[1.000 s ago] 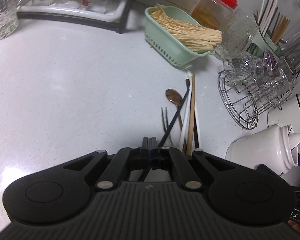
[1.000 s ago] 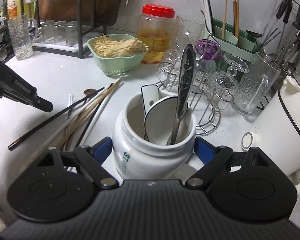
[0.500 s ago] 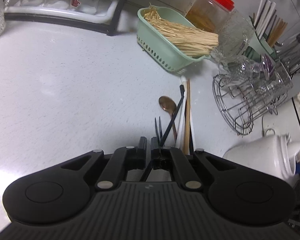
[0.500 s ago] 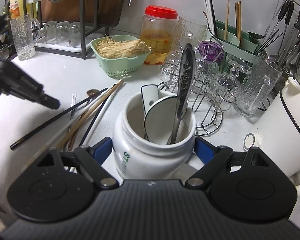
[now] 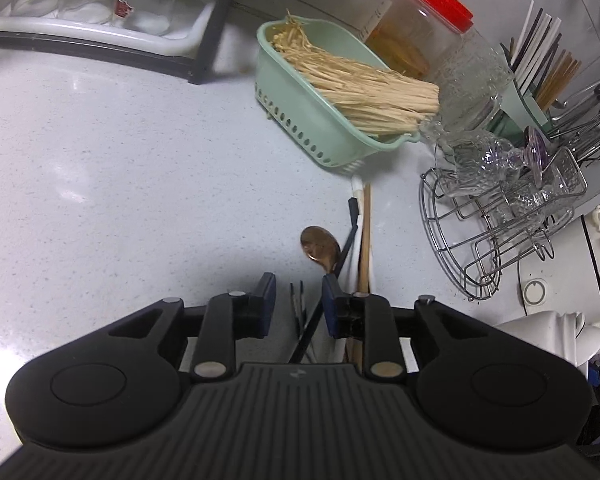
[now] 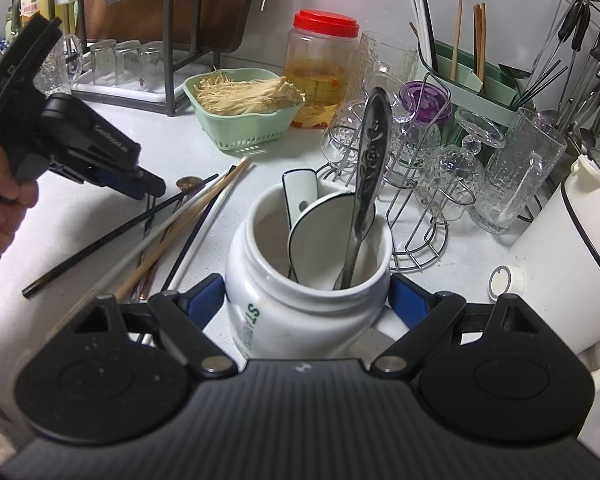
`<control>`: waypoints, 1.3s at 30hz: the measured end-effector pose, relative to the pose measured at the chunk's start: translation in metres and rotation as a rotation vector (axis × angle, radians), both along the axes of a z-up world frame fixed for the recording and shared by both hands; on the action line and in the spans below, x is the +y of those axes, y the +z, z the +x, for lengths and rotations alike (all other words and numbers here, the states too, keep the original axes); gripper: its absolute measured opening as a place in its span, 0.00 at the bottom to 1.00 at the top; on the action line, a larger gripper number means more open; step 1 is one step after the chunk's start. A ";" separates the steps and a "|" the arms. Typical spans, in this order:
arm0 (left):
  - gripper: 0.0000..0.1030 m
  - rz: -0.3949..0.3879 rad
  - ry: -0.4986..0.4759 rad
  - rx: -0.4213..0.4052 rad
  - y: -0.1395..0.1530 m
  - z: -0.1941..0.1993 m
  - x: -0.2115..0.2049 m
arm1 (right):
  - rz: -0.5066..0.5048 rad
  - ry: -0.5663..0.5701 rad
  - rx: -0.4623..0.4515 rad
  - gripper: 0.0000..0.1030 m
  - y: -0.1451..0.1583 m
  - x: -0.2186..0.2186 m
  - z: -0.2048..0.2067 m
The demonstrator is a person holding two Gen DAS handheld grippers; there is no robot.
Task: Organize utensils
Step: 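Lift the metal fork with the left tool up off the counter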
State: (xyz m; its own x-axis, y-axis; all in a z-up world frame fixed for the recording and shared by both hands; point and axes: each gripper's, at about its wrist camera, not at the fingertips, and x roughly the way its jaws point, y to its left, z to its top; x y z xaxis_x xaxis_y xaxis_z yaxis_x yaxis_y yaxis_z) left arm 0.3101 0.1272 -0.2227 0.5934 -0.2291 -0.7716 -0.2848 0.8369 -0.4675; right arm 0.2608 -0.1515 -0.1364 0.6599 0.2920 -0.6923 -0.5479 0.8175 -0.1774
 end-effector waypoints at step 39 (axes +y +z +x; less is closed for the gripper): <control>0.01 0.242 0.170 -0.085 0.086 -0.063 -0.019 | -0.004 0.112 0.011 0.88 0.001 0.012 0.010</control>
State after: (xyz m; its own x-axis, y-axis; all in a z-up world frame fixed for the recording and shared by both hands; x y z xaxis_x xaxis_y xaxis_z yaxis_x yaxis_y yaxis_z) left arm 0.2475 0.1080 -0.1371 0.6726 0.0637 -0.7373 -0.3988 0.8705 -0.2886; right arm 0.2709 -0.1394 -0.1358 0.6155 0.3606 -0.7009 -0.6378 0.7502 -0.1741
